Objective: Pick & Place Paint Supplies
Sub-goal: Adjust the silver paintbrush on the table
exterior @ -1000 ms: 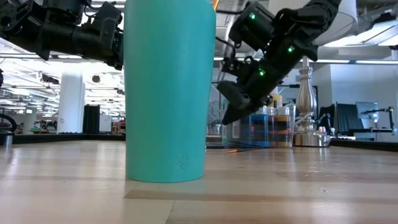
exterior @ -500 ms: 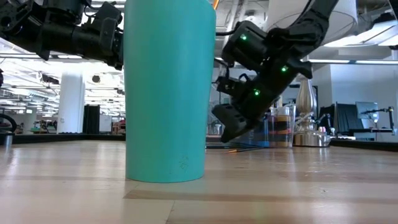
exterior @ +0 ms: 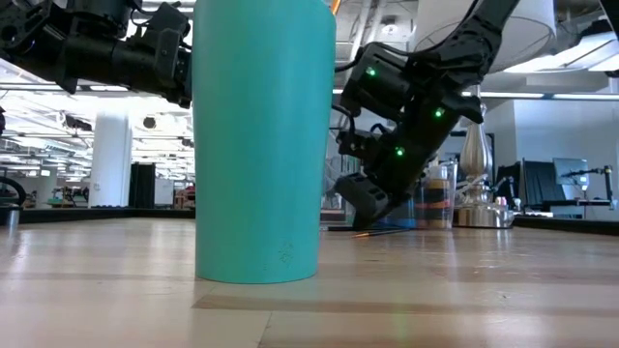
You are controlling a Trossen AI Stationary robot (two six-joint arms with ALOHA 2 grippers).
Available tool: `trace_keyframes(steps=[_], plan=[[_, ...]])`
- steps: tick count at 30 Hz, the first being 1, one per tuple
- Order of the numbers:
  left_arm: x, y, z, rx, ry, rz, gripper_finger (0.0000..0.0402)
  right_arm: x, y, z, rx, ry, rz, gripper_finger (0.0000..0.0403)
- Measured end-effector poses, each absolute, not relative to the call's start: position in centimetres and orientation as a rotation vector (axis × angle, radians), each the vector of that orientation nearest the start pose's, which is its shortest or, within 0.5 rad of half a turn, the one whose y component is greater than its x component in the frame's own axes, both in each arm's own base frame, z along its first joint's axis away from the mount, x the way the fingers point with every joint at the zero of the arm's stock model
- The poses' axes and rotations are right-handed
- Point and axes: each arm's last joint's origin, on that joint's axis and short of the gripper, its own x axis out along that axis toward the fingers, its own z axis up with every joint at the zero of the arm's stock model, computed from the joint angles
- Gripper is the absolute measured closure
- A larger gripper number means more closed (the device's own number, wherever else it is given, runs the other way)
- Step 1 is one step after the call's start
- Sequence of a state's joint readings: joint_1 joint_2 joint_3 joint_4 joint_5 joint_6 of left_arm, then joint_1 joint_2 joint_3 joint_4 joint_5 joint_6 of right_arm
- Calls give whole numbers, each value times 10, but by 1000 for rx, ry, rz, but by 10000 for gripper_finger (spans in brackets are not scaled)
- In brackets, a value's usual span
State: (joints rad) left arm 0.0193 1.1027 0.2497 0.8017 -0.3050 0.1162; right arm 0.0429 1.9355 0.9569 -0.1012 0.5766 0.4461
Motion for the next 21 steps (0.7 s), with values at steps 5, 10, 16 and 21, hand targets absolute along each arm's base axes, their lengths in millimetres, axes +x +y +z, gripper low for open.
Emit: trace_keyframes(steps=[5, 10, 16, 21], plan=[[202, 13, 189, 122, 70, 321, 280, 344, 1, 102, 97, 923, -642, 403], [202, 13, 189, 122, 69, 321, 280, 341, 9, 118, 174, 1031, -606, 403], [202, 13, 189, 122, 70, 321, 280, 347, 29, 140, 152, 1109, -599, 403], [202, 13, 189, 122, 69, 321, 280, 361, 42, 156, -7, 935, -655, 403]])
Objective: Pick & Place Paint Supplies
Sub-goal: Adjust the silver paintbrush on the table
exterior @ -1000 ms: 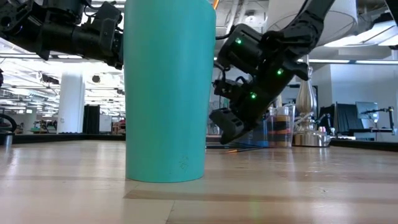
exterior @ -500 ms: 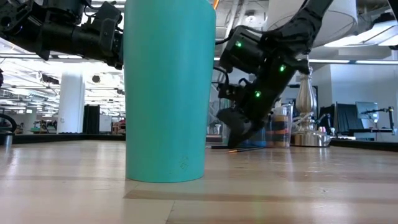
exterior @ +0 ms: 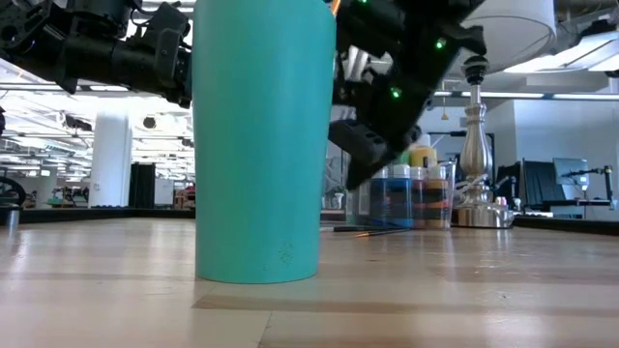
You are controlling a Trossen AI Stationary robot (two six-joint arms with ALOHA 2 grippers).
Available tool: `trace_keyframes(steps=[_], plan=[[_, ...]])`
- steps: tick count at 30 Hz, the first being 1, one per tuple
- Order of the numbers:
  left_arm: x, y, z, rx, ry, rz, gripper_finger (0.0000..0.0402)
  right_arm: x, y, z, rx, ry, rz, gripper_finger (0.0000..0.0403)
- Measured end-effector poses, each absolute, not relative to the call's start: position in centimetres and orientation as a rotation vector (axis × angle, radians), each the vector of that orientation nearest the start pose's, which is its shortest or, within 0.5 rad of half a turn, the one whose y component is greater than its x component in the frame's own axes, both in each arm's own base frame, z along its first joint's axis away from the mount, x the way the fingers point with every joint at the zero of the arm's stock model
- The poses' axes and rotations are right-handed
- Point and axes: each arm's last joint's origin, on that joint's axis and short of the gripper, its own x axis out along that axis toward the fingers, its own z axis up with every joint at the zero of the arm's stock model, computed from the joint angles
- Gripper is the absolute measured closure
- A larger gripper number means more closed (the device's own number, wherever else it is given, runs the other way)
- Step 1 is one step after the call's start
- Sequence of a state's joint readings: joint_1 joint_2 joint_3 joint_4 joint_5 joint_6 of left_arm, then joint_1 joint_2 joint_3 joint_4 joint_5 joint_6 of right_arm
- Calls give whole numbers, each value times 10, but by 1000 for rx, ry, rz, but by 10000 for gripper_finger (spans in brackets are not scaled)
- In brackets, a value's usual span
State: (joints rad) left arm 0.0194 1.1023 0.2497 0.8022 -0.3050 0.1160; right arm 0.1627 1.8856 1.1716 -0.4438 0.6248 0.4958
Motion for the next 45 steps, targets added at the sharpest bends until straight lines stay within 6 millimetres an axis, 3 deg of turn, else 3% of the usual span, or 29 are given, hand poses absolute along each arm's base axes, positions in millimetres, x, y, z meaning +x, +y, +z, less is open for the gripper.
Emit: trace_keyframes(steps=[4, 14, 19, 24, 30, 37, 45], plan=[[202, 13, 189, 122, 69, 321, 280, 365, 40, 156, -54, 882, -695, 403], [202, 13, 189, 122, 69, 321, 280, 370, 16, 107, -77, 1010, -784, 403], [202, 13, 189, 122, 68, 321, 280, 371, 9, 98, -43, 1035, -797, 403], [202, 13, 189, 125, 68, 321, 280, 369, 9, 107, 58, 1068, -731, 403], [202, 13, 189, 125, 68, 321, 280, 363, 23, 128, 194, 1093, -608, 403], [202, 13, 189, 125, 68, 321, 280, 360, 34, 143, -9, 937, -774, 403], [202, 13, 189, 124, 68, 321, 280, 360, 23, 134, -5, 929, -818, 403]])
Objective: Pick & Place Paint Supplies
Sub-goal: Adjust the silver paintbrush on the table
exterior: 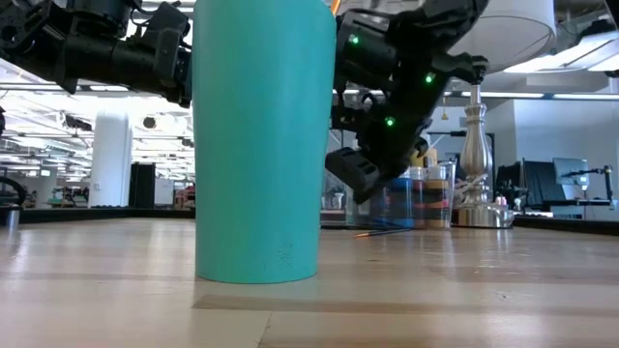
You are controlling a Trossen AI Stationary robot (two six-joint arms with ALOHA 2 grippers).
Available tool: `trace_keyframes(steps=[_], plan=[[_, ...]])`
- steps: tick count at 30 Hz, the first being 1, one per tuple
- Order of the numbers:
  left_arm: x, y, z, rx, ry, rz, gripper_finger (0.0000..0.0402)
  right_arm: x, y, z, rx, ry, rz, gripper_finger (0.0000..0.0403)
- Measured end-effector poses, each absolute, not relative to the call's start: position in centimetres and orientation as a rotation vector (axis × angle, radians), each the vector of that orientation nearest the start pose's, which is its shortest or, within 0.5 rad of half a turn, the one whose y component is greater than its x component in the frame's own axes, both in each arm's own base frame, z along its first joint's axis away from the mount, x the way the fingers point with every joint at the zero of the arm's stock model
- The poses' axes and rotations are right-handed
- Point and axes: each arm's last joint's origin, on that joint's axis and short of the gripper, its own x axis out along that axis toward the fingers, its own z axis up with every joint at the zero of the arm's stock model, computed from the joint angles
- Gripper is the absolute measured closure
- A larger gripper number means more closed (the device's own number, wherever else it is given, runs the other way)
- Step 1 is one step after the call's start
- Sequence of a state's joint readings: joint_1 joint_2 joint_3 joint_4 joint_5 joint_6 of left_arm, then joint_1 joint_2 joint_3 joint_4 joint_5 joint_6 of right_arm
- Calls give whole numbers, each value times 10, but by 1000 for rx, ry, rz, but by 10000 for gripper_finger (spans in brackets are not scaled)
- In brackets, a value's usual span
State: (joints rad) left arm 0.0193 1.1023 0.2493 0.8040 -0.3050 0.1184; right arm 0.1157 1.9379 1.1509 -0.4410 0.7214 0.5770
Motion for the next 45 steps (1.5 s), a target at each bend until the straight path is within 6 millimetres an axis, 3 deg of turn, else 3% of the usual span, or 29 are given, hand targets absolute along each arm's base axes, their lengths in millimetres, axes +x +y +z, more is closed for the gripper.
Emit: trace_keyframes(steps=[15, 31, 41, 45], plan=[[202, 13, 189, 124, 67, 321, 280, 350, 5, 117, 45, 882, -881, 403], [202, 13, 189, 124, 66, 321, 280, 351, -4, 118, 36, 840, -936, 403], [202, 13, 190, 121, 62, 322, 280, 360, -14, 84, 16, 895, -971, 403], [202, 13, 190, 124, 62, 322, 280, 363, -11, 91, 34, 934, -938, 403]])
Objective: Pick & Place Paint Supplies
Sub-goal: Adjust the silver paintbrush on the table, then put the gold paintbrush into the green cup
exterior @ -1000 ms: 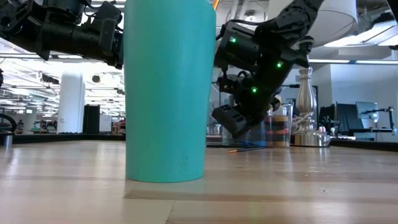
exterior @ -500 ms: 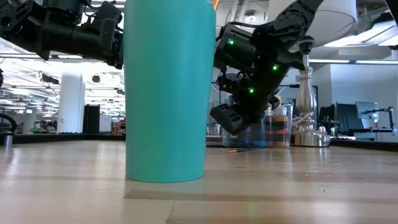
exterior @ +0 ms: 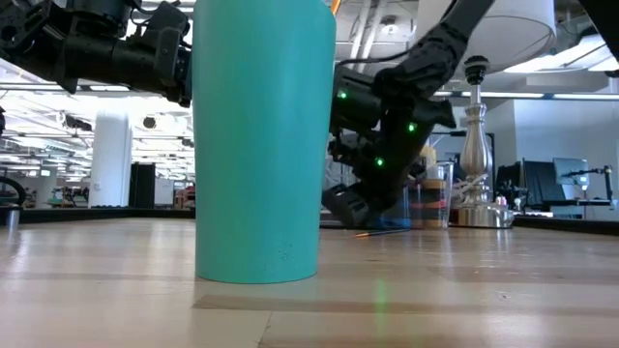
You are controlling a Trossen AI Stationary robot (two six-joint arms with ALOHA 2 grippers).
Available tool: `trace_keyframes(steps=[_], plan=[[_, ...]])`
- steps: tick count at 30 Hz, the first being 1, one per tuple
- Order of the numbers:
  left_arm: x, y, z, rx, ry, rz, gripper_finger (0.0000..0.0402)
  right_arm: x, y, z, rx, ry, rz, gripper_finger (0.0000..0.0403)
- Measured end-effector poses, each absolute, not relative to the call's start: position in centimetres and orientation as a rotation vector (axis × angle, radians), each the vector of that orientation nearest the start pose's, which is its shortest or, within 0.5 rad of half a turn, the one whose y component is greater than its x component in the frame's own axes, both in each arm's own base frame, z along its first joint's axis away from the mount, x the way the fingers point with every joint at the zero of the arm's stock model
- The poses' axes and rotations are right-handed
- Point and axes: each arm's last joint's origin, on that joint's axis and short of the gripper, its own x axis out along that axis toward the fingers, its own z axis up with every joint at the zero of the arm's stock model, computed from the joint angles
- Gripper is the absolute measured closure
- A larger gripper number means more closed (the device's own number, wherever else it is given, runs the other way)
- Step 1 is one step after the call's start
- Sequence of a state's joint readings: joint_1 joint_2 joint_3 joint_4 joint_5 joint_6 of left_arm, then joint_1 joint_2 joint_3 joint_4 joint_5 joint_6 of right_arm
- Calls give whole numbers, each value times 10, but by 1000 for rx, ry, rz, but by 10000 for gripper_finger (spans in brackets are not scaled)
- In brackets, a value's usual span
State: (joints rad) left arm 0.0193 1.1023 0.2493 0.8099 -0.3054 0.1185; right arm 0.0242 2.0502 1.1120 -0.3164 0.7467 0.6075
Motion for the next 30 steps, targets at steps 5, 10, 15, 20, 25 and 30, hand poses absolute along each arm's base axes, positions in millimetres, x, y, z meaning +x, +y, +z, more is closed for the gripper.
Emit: trace_keyframes(steps=[5, 10, 15, 20, 25, 30], plan=[[202, 13, 190, 124, 62, 321, 280, 364, 3, 111, 127, 1043, -832, 403], [202, 13, 190, 124, 62, 322, 280, 371, 25, 132, 120, 1108, -780, 403], [202, 13, 190, 122, 63, 321, 280, 378, 43, 151, 55, 1071, -776, 403], [202, 13, 190, 121, 62, 321, 280, 377, 55, 162, 9, 1106, -763, 403], [202, 13, 190, 121, 62, 321, 280, 368, 70, 161, -21, 1142, -763, 403], [202, 12, 190, 120, 63, 317, 280, 352, 83, 158, -13, 1076, -909, 403]])
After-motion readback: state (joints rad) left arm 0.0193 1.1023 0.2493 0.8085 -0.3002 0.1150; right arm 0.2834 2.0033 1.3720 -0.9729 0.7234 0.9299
